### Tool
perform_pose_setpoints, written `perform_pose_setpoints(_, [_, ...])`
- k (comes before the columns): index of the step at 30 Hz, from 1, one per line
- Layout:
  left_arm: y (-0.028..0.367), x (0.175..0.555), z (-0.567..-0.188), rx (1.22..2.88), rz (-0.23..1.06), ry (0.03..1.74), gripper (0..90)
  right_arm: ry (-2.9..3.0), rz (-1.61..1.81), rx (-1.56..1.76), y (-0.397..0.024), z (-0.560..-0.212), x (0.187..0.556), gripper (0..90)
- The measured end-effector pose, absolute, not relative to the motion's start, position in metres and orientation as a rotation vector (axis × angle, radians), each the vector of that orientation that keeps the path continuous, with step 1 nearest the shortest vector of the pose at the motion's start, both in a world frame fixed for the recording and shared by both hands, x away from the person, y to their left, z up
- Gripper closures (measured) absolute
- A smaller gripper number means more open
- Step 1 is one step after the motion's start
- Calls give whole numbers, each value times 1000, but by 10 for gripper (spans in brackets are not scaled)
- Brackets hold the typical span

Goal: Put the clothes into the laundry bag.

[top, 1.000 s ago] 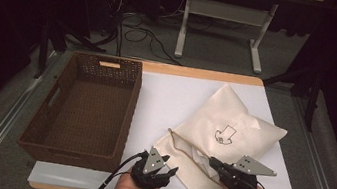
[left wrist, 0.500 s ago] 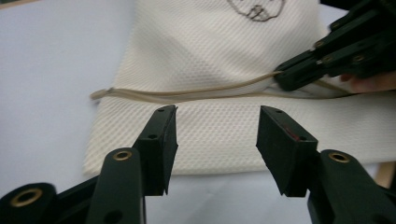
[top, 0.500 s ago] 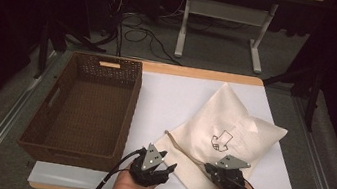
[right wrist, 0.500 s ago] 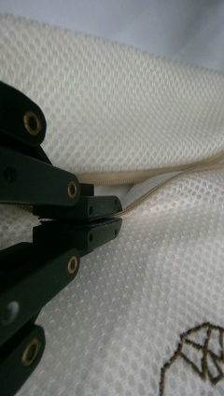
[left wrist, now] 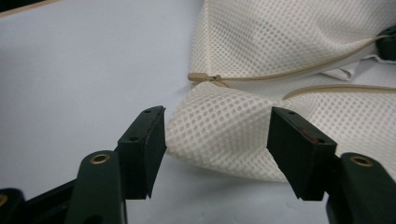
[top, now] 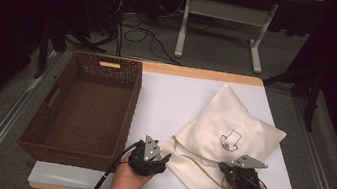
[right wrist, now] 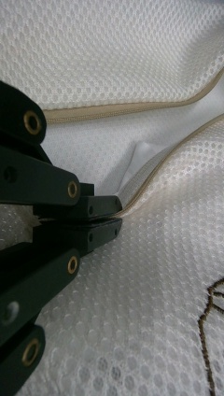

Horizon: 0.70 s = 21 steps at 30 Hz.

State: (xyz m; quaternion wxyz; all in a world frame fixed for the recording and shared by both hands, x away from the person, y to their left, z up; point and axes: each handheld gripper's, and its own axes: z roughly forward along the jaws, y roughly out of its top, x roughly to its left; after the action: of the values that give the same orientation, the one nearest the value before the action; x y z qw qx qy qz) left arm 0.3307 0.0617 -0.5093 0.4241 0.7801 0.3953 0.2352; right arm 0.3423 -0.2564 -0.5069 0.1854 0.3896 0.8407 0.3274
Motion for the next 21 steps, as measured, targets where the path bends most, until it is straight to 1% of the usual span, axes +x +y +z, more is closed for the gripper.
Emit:
perform_pose_setpoints(3, [61, 336, -513, 1974, 570, 1010, 364, 2364, 923, 1097, -259, -506, 340, 892])
perform_pose_setpoints(5, [59, 343, -517, 2029, 494, 1031, 390, 2361, 926, 1100, -260, -506, 339, 891])
perform_pose_setpoints(7, [57, 345, -520, 2046, 463, 1023, 426, 2358, 924, 1100, -261, -507, 338, 892])
perform_pose_setpoints(10, [56, 350, -523, 2052, 384, 1029, 532, 2349, 922, 1110, -263, -507, 338, 892])
perform_pose_setpoints(11, [56, 350, -524, 2061, 376, 1023, 566, 2348, 918, 1111, -264, -506, 338, 892])
perform_pose_setpoints(13, [55, 350, -523, 2054, 362, 1007, 696, 2339, 921, 1118, -266, -507, 338, 891])
perform_pose_setpoints(15, [54, 349, -522, 2060, 357, 990, 786, 2337, 921, 1125, -268, -507, 338, 891])
perform_pose_setpoints(17, [53, 346, -522, 2070, 349, 977, 821, 2340, 921, 1121, -268, -507, 339, 891])
perform_pose_setpoints(21, [53, 339, -520, 2070, 334, 959, 834, 2340, 918, 1113, -268, -507, 341, 891])
